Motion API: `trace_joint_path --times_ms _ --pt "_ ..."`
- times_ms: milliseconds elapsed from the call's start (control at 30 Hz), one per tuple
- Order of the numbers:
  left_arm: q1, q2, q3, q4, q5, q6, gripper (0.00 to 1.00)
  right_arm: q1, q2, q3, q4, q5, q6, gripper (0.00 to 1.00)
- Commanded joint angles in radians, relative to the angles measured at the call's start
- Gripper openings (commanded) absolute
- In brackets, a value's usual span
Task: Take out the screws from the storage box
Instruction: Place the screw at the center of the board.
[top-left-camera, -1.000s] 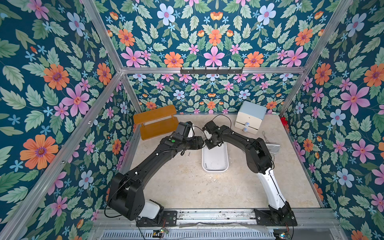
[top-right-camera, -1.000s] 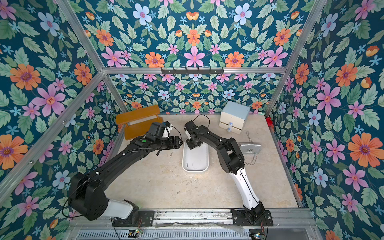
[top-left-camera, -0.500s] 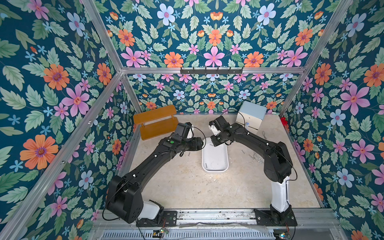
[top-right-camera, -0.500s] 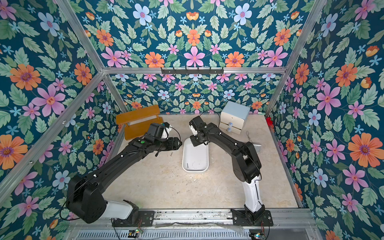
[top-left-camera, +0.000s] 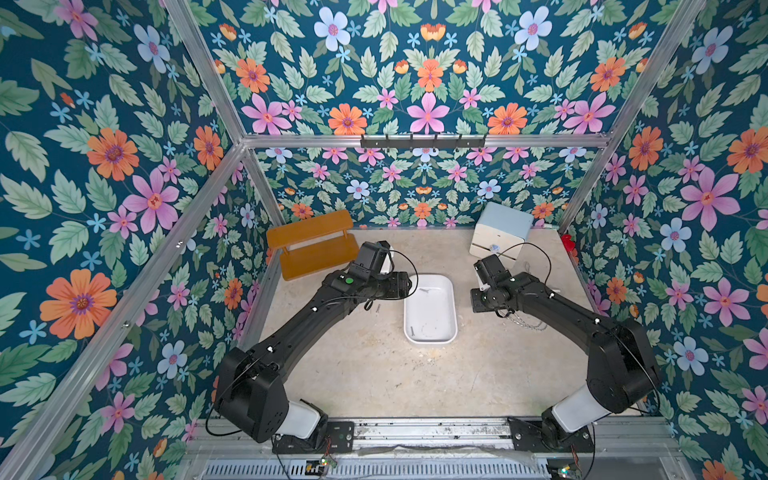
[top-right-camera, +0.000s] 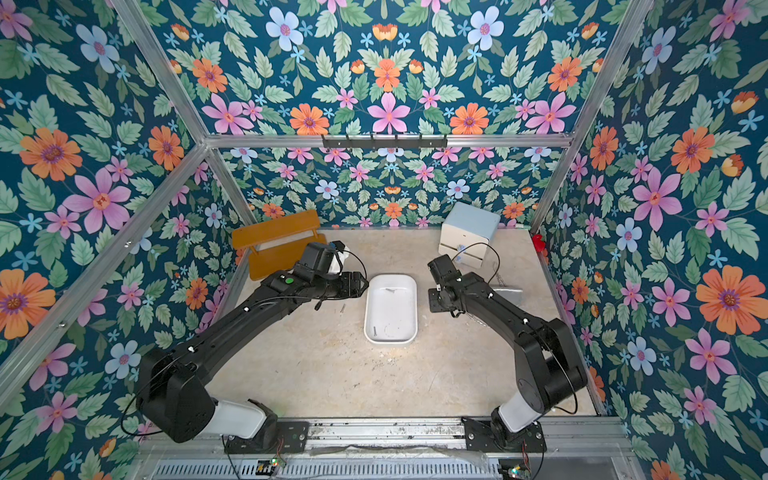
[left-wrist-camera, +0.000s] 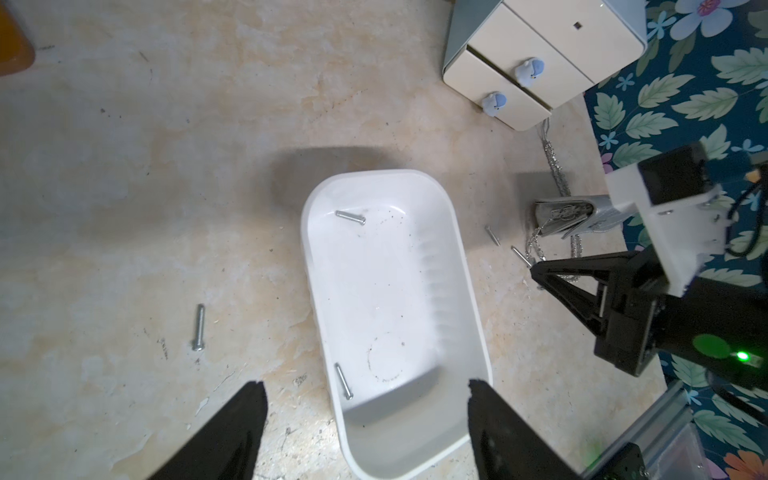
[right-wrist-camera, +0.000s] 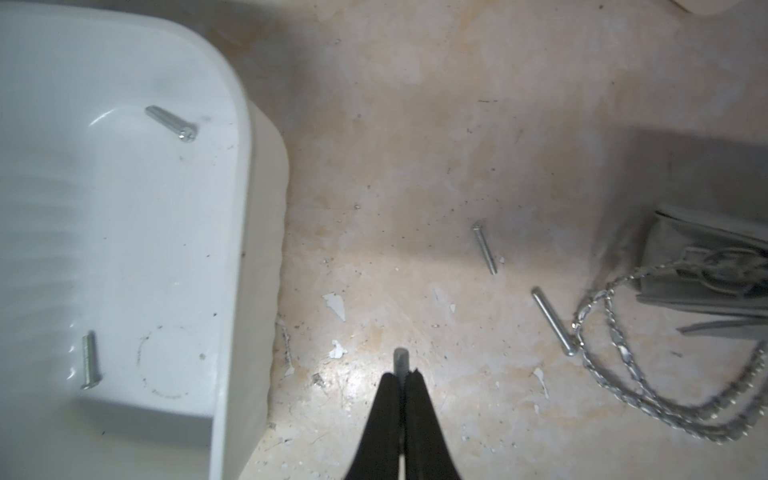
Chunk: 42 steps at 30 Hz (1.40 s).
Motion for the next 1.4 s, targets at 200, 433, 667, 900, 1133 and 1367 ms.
trace_joint_path --times_ms 200,433,667,900,1133,1367 --pt "-0.061 0.202 0.211 -0.095 -0.081 0.066 0.76 -0.073 0.047 -0.036 0.093 0.024 0.018 0.00" --pt "-0.125 0.163 0.318 -0.298 -0.106 0.058 0.79 -0.073 0.046 -0.005 0.017 0.058 0.076 0.00" --pt "-0.252 0.185 0.393 -0.494 -0.175 0.020 0.73 -0.072 -0.043 -0.076 -0.022 0.106 0.102 0.03" --pt "-0.324 0.257 0.357 -0.518 -0.204 -0.021 0.55 -0.073 -0.028 -0.024 -0.070 0.124 0.055 0.12" --pt "-0.337 0.360 0.425 -0.544 -0.191 -0.261 0.58 -0.083 0.046 0.011 -0.030 0.104 0.046 0.13" --pt "-0.367 0.458 0.458 -0.496 -0.238 -0.566 0.58 -0.117 0.112 0.025 0.006 0.095 0.047 0.17"
